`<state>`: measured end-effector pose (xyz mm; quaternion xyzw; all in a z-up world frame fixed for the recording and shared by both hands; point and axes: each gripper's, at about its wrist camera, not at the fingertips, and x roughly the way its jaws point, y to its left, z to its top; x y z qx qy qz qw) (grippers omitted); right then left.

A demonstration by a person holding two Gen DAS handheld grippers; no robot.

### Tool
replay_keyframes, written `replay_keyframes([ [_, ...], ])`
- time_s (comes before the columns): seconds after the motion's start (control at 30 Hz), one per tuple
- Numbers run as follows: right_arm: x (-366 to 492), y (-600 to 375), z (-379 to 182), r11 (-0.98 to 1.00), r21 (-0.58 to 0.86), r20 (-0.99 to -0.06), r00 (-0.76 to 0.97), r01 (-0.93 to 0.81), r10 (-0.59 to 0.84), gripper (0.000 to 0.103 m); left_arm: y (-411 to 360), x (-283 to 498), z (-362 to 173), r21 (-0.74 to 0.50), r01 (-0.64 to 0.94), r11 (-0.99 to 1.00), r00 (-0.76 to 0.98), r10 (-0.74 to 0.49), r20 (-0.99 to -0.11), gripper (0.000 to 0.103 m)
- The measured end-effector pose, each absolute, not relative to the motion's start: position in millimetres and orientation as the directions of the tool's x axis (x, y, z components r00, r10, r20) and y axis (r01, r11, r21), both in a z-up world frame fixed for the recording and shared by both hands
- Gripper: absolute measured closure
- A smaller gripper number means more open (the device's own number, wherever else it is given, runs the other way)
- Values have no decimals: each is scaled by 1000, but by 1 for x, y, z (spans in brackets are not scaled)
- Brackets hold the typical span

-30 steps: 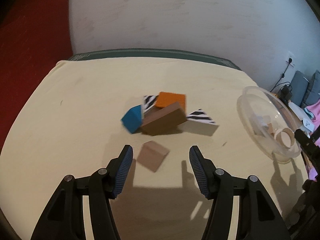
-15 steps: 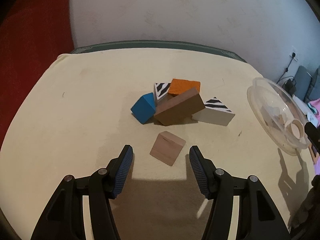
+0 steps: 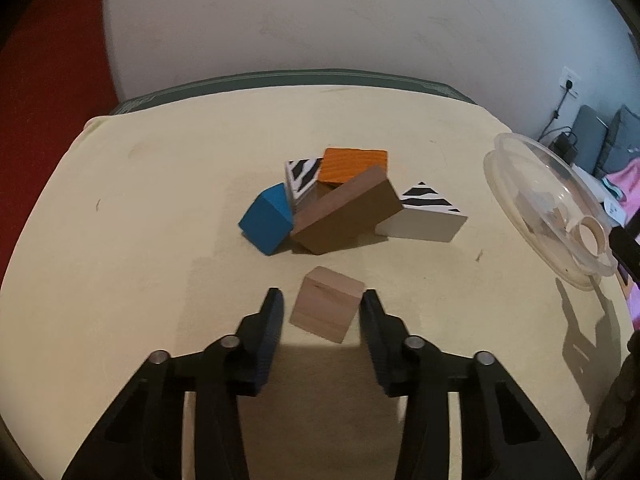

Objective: Organize rigid objects
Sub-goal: 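Move both grippers back toward the remaining wooden blocks, then grasp the pale wooden cube with the left gripper and lift it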

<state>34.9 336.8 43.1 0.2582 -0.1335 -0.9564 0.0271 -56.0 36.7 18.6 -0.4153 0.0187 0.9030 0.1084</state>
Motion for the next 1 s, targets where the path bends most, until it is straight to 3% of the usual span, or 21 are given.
replay_keyframes([
  [1.0, 30, 334, 41, -968, 251, -513, -851, -25, -110, 14, 36, -58, 18, -91, -208, -974, -629, 205, -750, 63],
])
